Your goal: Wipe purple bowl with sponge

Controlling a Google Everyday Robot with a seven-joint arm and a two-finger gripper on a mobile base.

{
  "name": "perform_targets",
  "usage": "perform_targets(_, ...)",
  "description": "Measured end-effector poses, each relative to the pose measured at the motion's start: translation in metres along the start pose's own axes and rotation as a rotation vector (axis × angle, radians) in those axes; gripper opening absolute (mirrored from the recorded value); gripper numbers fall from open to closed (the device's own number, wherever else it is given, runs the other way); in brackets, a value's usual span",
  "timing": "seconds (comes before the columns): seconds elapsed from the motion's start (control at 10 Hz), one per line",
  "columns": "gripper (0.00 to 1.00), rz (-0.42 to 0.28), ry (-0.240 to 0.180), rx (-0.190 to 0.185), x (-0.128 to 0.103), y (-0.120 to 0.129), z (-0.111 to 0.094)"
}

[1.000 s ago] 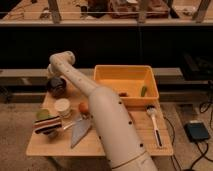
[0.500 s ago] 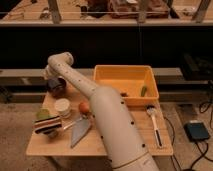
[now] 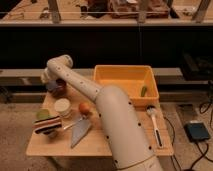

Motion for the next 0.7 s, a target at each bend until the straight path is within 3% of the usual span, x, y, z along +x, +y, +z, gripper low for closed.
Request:
perform_targets(0.5, 0.00, 0.052, 0.000, -0.059, -0.014, 0.043, -0.018)
perform_targets(0.7, 0.00, 0.082, -0.011, -0.082, -0.010, 0.064, -0.013)
